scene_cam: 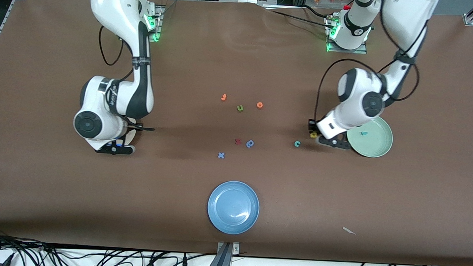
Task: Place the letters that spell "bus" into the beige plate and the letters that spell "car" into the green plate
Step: 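Place the yellow letter on the green plate while the right gripper places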
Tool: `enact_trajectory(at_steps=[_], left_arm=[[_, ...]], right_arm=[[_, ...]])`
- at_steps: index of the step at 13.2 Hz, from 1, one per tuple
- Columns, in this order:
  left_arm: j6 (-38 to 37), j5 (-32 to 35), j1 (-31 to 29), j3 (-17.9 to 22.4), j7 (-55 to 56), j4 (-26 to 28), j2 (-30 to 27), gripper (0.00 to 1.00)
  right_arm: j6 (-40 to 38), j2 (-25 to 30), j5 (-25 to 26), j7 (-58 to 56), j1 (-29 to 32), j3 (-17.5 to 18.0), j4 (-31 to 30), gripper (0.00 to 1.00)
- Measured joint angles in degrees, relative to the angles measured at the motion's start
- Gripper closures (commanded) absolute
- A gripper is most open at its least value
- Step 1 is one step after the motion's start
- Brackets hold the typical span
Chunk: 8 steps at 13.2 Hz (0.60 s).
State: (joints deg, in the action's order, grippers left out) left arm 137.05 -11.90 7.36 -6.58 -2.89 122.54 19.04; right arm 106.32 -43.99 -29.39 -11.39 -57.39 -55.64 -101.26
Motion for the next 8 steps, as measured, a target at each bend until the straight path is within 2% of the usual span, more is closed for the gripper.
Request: enact_trajectory(at_steps=[2,3,4,5,8], left_arm=[[-2.33,3.65,-3.68,1.92,-5.22,0.18,-1.52,1.0],[-2.51,4.08,-4.87,3.44,-9.34,0.3,-1.53,1.0],[-2.63,4.11,-5.64,5.17,-13.72,0.64,-1.41,1.0],[-2.68,4.11,-6.22,6.83,-17.64,1.18,-1.29,1.0],[-2.71,4.11,-7.16,10.05,-24.42,2.65,-1.11,1.0]], right_arm=[[3.66,-0.02,-0.12,-3.25,0.18,-0.38,-3.54,0.87],[4.49,-0.01,-0.12,-3.54,0.27,-0.43,-4.28,0.65],[4.84,-0.01,-0.13,-3.68,0.28,-0.52,-4.58,0.13],[4.95,0.0,-0.13,-3.7,0.27,-0.56,-4.59,0.0],[5.08,0.03,-0.16,-3.7,0.24,-0.73,-4.4,0.0]])
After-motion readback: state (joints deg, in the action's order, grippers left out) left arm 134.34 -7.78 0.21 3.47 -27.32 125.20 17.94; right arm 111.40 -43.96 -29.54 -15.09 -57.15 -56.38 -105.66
